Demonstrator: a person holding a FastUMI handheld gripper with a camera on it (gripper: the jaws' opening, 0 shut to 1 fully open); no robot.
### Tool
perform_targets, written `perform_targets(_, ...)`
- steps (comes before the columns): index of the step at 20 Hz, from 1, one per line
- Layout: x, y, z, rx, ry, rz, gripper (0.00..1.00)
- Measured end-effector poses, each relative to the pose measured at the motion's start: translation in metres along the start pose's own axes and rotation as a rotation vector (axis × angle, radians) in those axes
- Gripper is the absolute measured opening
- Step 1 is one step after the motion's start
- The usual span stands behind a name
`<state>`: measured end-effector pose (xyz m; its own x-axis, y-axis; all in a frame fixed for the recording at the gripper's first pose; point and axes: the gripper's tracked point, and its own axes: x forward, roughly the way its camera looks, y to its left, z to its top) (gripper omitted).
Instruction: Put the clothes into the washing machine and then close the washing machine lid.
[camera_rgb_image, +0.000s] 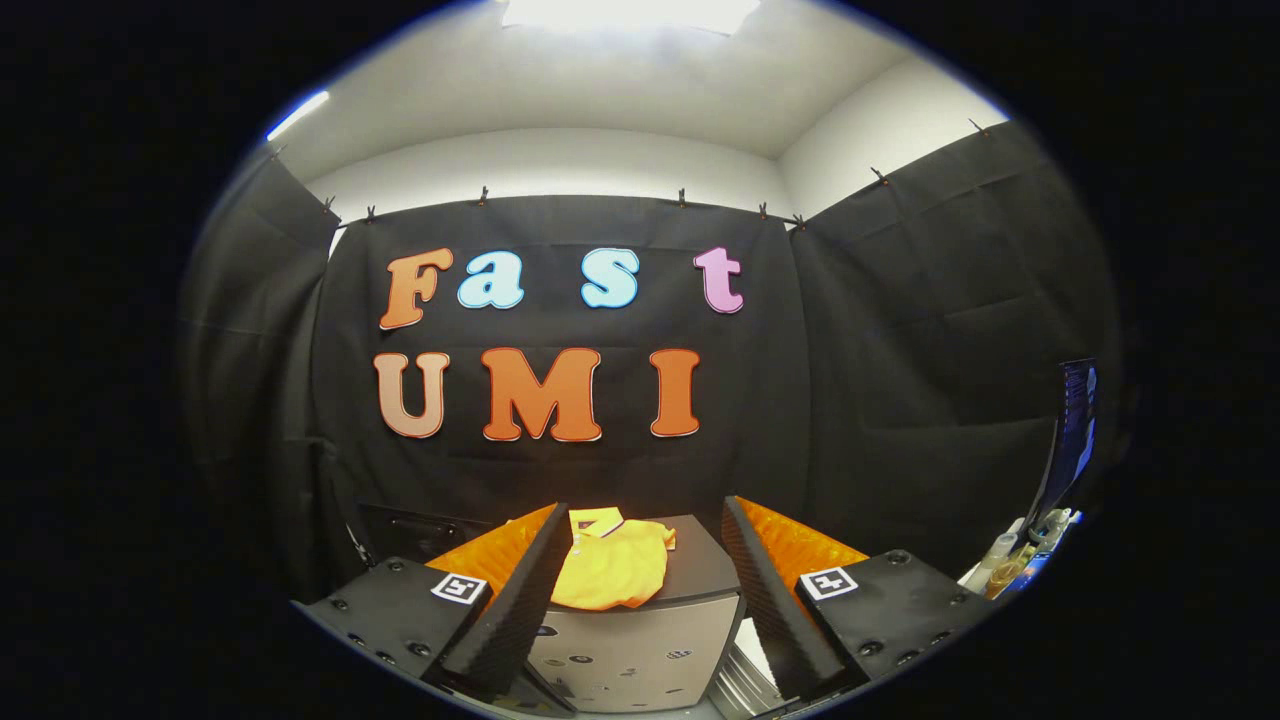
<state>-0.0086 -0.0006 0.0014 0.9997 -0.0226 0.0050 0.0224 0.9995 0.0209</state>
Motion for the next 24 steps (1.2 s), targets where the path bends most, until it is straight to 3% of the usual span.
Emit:
perform_targets(9, 0.005, 0.023, -0.002, 0.017, 0.017, 0.01, 0.98)
perform_targets(13, 0.018, 0.025, 0.013, 0.075, -0.009, -0.059, 0.98)
perform_targets(17, 0.043, 0.057, 0.026, 0.176, -0.014, 0.048, 0.98)
perform_targets(21, 0.101, 0.067, 0.01, 0.116, 0.036, 0.069, 0.98)
perform_targets(24, 0.147, 0.098, -0.008, 0.098, 0.131, 0.144, 0.98)
